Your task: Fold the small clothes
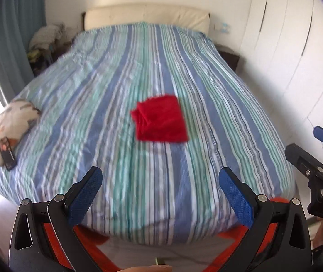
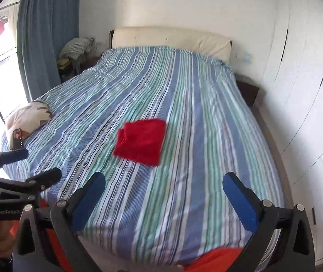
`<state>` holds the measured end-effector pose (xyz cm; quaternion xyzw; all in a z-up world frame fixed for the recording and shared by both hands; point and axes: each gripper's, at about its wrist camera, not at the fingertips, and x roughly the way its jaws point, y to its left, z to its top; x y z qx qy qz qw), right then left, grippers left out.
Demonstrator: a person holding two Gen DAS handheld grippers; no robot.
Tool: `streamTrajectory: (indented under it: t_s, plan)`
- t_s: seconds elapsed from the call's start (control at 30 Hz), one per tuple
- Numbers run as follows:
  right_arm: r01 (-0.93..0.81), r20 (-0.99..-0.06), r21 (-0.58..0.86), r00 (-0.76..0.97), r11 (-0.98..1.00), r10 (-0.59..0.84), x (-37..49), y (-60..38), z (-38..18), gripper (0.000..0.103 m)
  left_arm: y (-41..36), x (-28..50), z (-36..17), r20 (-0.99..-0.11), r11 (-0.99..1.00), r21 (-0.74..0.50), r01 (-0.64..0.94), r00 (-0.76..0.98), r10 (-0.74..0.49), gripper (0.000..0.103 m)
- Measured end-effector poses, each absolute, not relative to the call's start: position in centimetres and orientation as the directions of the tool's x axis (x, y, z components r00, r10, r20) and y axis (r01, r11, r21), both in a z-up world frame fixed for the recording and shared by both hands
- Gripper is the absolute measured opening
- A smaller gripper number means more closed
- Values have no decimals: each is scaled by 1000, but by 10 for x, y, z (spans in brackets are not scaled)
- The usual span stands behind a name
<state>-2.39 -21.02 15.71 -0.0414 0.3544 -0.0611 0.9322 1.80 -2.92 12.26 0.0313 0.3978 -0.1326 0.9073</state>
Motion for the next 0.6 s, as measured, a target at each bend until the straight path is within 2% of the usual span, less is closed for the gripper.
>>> streamTrajectory:
  t_s: [0.3, 0.47, 0.6]
  plan:
    - [36, -782, -41, 621, 999, -54, -1, -186, 75, 102, -8, 45, 41, -815, 983, 100, 156, 579, -8, 102]
    - [68, -787, -110, 603, 992, -129, 7, -182, 56, 102, -6, 44, 26, -836, 981, 100, 169, 549, -10, 102]
    - [92, -795, -102, 591, 991, -136, 16, -184, 46, 102, -9, 42, 26, -836, 975, 109, 191, 549, -14, 102]
